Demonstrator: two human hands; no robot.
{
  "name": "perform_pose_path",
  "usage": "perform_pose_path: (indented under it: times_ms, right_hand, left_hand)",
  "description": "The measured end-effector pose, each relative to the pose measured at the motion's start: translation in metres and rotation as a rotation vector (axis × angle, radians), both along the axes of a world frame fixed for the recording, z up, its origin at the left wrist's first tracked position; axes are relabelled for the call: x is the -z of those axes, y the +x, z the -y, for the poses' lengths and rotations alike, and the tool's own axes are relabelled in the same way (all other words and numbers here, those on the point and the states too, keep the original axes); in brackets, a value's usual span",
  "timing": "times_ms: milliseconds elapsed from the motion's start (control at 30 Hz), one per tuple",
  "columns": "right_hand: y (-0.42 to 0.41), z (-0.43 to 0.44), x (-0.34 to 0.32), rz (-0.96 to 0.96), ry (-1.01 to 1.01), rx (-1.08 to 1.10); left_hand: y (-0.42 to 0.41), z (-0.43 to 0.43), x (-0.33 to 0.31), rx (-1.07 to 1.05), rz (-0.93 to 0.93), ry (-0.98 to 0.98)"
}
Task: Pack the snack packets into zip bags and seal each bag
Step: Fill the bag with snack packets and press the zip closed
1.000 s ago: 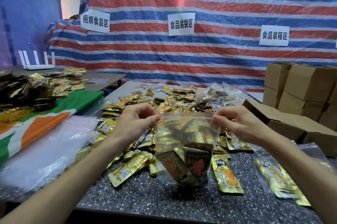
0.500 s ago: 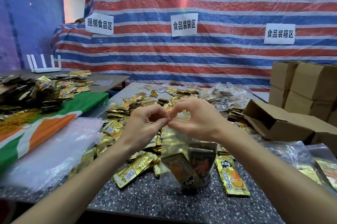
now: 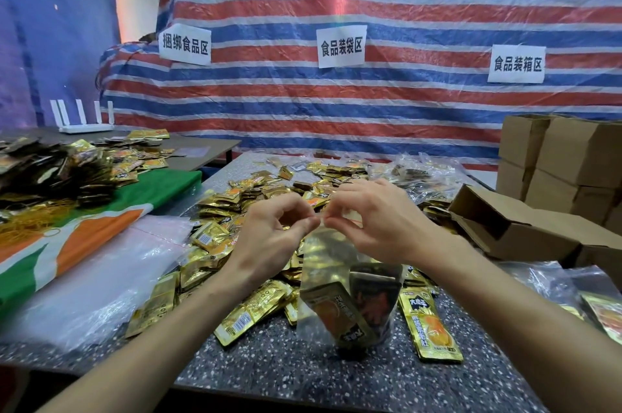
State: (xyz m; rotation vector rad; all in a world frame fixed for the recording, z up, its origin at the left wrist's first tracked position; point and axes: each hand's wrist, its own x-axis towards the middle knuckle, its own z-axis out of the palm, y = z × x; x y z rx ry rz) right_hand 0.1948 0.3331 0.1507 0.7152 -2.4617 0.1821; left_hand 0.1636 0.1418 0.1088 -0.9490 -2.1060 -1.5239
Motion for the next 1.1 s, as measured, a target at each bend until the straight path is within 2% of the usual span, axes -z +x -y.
perform_pose_path:
  times_ms: [533,1100]
  right_hand:
    - [0.007,-0.048,0.005,0.023,-0.035,0.015]
    - [0.014,-0.098,0.007,0.122,-0.133,0.150]
  left_hand:
    - [-0.001,-0.003,0.007,-0.048,-0.030,0.071]
    - [-0.005,-0.003,0.007,-0.107,-0.023,0.095]
